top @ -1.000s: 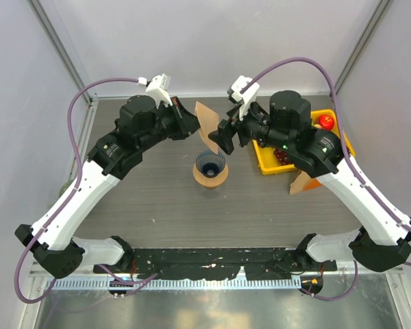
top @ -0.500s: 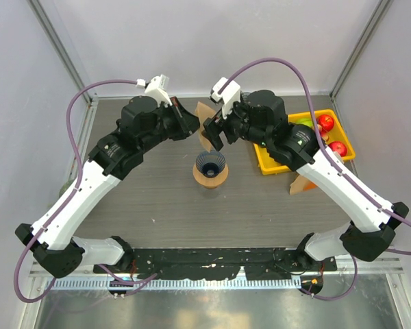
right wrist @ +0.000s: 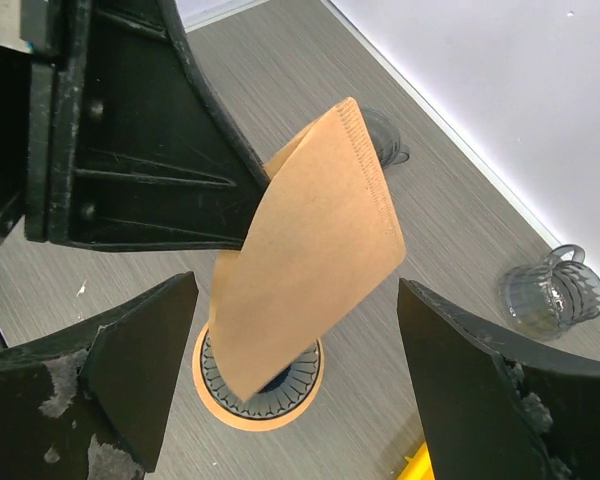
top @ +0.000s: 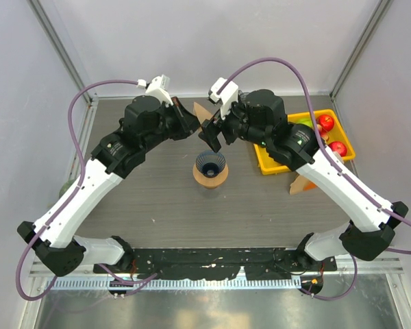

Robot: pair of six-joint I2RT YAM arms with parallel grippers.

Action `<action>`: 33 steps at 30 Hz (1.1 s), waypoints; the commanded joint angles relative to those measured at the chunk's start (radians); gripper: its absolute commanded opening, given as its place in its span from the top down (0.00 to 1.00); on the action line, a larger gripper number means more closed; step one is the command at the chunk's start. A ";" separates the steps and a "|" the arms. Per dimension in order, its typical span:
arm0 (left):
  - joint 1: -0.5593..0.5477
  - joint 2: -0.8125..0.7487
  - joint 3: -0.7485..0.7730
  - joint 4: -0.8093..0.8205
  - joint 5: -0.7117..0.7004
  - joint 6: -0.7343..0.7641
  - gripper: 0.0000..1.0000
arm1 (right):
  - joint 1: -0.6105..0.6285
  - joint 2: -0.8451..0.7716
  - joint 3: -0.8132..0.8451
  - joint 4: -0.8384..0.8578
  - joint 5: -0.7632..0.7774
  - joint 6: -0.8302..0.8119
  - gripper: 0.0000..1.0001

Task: Place the coffee filter in the dripper
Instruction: Place the coffee filter in the coffee dripper.

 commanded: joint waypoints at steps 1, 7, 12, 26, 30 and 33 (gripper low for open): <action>-0.003 0.003 0.009 0.033 -0.023 -0.008 1.00 | 0.007 -0.003 0.045 0.036 0.004 0.016 0.13; -0.005 0.005 0.011 0.031 -0.017 -0.016 1.00 | 0.007 0.015 0.055 0.036 0.122 0.004 0.23; -0.003 0.000 0.001 0.020 -0.038 -0.022 1.00 | 0.008 0.006 0.060 0.036 0.188 -0.012 0.31; -0.003 0.015 0.012 0.007 -0.061 -0.036 1.00 | 0.012 0.006 0.008 0.035 0.262 0.011 0.37; -0.003 0.020 0.018 0.017 -0.041 -0.046 1.00 | 0.012 0.017 -0.009 0.036 0.248 0.037 0.34; -0.003 0.020 0.017 0.013 -0.023 -0.066 1.00 | 0.010 0.031 -0.005 0.045 0.263 0.025 0.37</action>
